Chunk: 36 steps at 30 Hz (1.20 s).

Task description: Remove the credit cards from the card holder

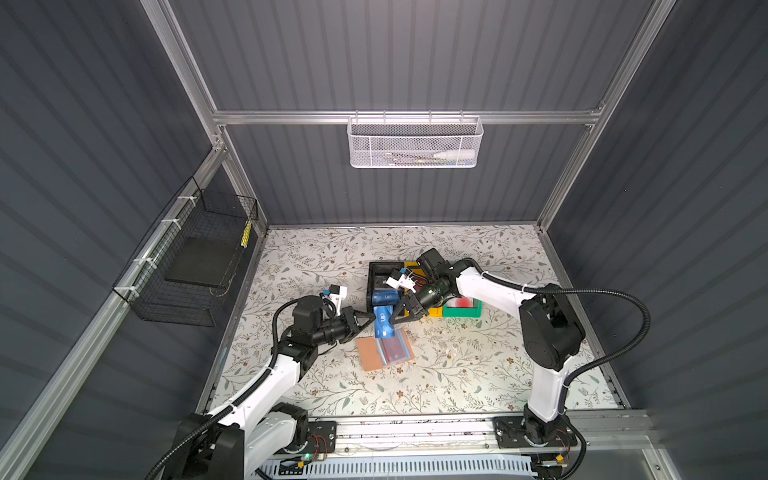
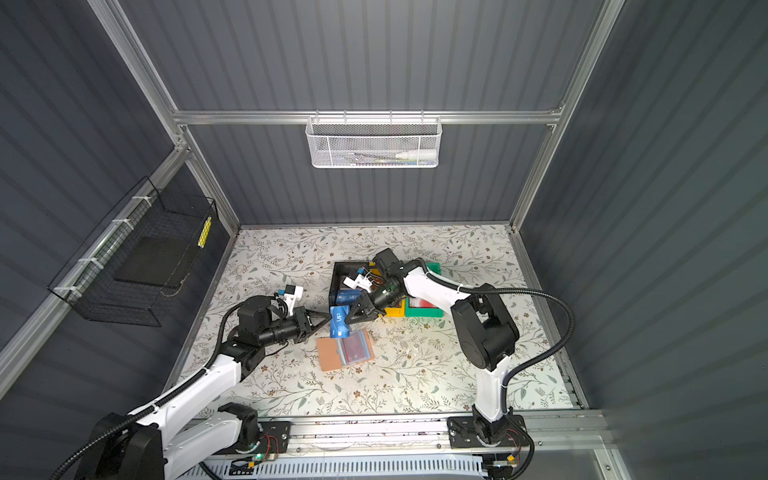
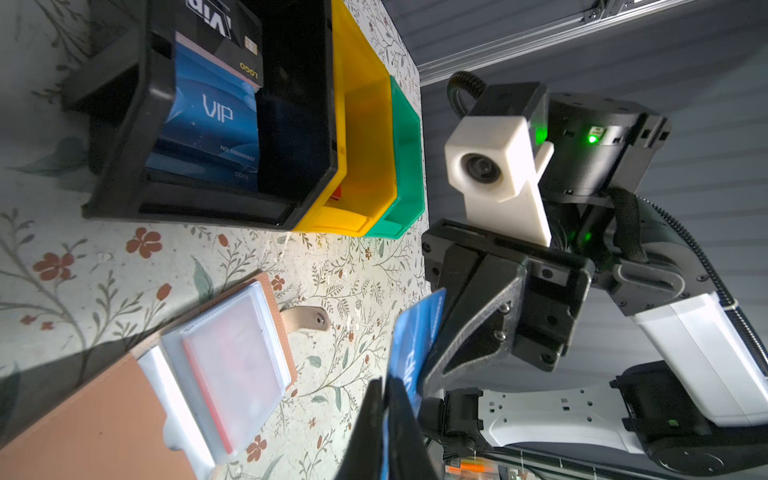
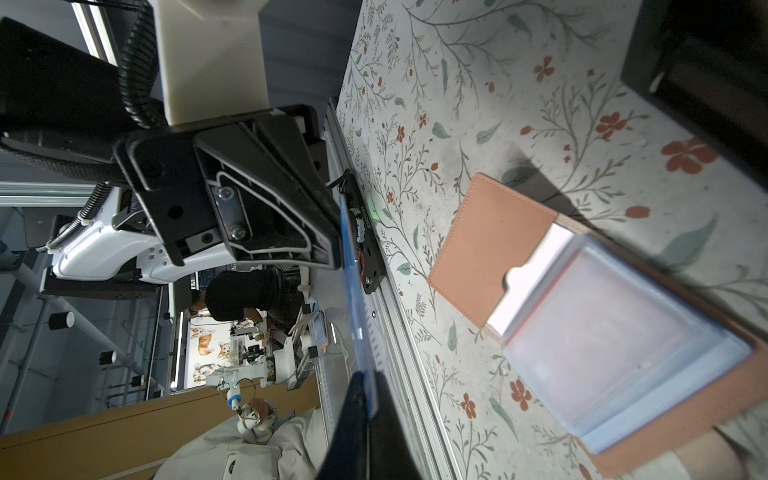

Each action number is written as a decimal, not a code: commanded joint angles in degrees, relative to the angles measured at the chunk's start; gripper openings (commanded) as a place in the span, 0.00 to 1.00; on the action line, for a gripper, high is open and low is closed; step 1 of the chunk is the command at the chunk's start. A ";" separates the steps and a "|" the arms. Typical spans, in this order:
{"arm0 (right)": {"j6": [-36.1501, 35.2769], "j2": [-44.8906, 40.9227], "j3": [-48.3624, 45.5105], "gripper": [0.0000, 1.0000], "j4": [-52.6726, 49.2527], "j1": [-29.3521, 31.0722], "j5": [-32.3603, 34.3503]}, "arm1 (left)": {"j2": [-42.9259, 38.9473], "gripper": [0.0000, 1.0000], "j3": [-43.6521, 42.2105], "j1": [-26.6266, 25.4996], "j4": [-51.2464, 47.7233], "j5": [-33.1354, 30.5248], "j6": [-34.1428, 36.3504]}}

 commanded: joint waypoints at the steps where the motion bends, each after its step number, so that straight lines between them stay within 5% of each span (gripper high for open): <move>1: 2.65 -1.63 -0.95 0.00 3.74 0.39 -1.54 | -2.01 0.34 1.87 -0.27 -5.32 -0.06 3.13; 4: 5.25 -3.08 -1.61 0.00 6.49 -0.09 -1.44 | -4.00 0.53 3.10 -0.27 -10.43 -2.10 5.14; 11: 12.36 -6.27 -1.71 0.00 11.79 -1.55 3.39 | -7.25 0.60 3.17 -0.27 -12.25 -4.26 4.26; 22: 28.03 -9.54 -2.62 0.00 23.04 -1.29 14.54 | -5.10 0.58 -3.51 -0.44 13.50 -10.01 -8.87; 36: 33.62 -8.63 -5.47 0.00 30.73 0.50 15.42 | -0.41 0.56 -3.50 -2.93 21.38 -13.29 -9.97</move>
